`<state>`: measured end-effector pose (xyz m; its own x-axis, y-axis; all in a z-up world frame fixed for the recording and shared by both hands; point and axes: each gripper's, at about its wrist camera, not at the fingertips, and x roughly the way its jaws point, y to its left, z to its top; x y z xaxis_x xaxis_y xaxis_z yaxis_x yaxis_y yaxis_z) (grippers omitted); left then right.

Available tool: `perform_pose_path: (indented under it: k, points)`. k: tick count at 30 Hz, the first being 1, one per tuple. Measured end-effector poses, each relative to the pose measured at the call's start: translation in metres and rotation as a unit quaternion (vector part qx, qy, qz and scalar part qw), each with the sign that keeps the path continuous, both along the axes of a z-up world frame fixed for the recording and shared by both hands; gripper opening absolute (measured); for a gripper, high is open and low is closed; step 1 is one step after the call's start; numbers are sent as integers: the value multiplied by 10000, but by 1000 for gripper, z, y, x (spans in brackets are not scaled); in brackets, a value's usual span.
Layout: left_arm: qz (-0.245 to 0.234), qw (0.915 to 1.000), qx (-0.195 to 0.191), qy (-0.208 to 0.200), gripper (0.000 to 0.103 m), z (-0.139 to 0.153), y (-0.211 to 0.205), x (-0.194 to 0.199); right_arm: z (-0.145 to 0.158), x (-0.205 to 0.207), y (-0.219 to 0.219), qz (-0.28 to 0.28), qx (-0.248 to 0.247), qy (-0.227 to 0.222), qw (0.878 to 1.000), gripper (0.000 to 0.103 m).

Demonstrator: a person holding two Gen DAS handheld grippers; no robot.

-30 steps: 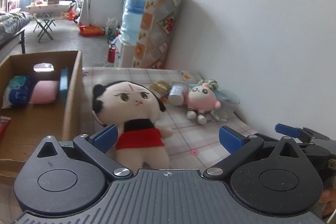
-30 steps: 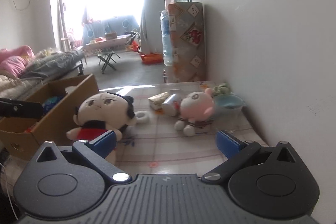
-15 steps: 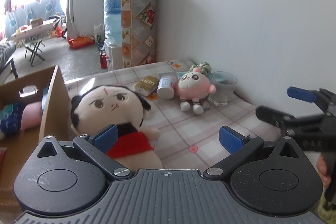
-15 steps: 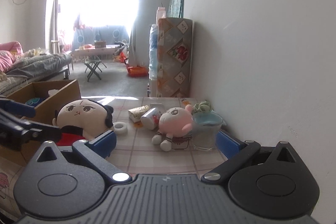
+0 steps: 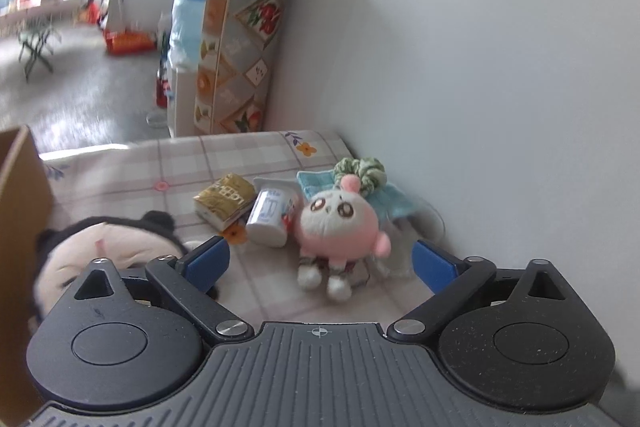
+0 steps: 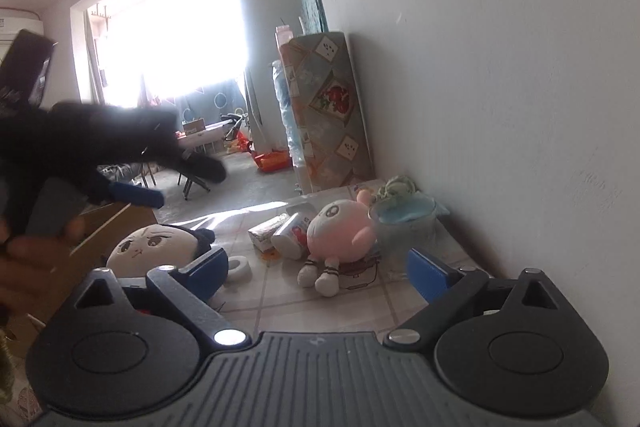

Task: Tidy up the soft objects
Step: 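Grasp the white yogurt cup with the left gripper and lift it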

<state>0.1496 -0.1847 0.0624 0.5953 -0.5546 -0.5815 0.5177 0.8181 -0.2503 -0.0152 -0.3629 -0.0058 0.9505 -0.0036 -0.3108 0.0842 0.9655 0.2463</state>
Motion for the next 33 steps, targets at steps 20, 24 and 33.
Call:
perform_pose_path:
  k: [20,24,33]
  points:
    - [466,9780,799,1869,70,-74,-79,184,-33,66,-11,452,481,159,9977,79]
    - [463,9728,832,2110,70,-85,-88,197,-40,67,-16,411,579,215,9972,79]
    - [578,9743,791,2030,56,-86,-99,202,-42,64,-23,340,699,181,9968,79]
